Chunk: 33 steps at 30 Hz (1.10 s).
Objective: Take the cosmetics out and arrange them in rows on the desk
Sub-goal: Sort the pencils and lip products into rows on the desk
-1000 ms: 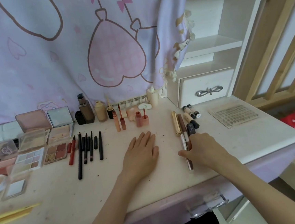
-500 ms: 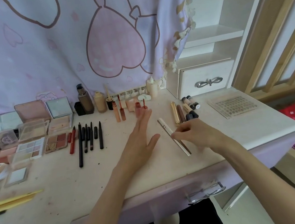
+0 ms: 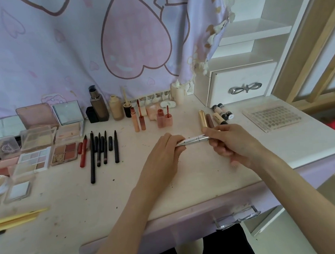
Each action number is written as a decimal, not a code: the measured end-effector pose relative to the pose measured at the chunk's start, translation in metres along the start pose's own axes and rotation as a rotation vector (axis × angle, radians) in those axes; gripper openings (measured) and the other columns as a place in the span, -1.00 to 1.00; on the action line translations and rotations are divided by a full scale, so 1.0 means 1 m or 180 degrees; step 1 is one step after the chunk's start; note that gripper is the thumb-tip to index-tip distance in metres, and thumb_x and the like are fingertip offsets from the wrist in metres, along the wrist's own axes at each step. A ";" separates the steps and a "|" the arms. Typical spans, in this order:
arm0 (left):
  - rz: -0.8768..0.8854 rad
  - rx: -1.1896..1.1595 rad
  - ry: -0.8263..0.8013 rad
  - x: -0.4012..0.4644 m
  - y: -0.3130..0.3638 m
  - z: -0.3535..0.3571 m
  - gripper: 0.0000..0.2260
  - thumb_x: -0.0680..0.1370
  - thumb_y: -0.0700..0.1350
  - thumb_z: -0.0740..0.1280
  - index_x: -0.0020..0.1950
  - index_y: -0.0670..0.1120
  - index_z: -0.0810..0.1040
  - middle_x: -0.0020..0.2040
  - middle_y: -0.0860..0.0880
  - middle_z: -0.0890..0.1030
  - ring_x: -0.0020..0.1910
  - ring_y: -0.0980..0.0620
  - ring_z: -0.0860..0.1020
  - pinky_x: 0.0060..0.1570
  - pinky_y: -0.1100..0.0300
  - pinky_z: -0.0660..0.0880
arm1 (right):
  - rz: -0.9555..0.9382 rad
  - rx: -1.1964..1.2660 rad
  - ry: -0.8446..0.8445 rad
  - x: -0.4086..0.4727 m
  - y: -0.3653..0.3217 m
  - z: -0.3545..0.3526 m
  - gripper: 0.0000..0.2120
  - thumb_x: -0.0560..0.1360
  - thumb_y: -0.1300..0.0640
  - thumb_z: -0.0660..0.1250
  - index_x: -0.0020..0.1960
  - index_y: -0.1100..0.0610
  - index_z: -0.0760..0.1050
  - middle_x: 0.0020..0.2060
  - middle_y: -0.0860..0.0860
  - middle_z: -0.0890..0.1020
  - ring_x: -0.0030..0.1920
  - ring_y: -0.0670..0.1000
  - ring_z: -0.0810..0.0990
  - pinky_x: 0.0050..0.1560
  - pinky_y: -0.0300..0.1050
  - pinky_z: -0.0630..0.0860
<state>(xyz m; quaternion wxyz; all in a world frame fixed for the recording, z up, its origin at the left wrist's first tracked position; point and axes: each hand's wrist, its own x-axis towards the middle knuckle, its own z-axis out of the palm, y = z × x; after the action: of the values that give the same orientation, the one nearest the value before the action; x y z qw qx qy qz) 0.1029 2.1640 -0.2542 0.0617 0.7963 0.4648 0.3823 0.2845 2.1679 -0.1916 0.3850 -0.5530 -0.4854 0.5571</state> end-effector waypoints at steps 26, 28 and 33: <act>-0.1235 -0.0906 -0.0362 0.009 -0.005 -0.052 -0.84 0.53 0.00 0.28 0.04 0.03 0.33 -0.29 0.06 0.50 -0.39 0.15 0.44 -0.37 0.27 0.38 | -0.0590 -0.0020 0.0084 0.038 -0.020 0.055 -0.79 0.56 0.14 0.24 -0.22 0.19 0.42 -0.61 -0.10 0.31 -0.59 -0.11 0.22 -0.55 -0.29 0.17; -0.1280 -0.0873 -0.0236 0.007 -0.008 -0.058 -0.84 0.53 -0.01 0.30 -0.01 0.01 0.32 -0.27 0.03 0.53 -0.38 0.11 0.44 -0.35 0.21 0.40 | -0.0671 0.0179 -0.0195 0.039 -0.018 0.056 -0.92 0.56 0.23 0.24 -0.11 0.19 0.44 -0.53 -0.06 0.39 -0.50 -0.06 0.31 -0.47 -0.24 0.23; -0.1396 -0.0527 -0.0299 0.007 -0.021 -0.068 -0.86 0.60 -0.01 0.15 -0.10 -0.01 0.41 -0.39 0.10 0.39 -0.47 0.17 0.31 -0.45 0.33 0.25 | -0.0477 0.0350 -0.0550 0.041 -0.017 0.056 -0.94 0.54 0.24 0.27 0.00 0.22 0.48 -0.38 0.07 0.51 -0.39 -0.02 0.45 -0.42 -0.20 0.32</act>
<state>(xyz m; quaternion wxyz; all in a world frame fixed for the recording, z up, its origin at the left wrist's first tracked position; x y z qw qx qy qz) 0.0449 2.1631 -0.2118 0.2299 0.6854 0.5903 0.3591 0.2237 2.2046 -0.1901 0.4120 -0.4431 -0.5255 0.5981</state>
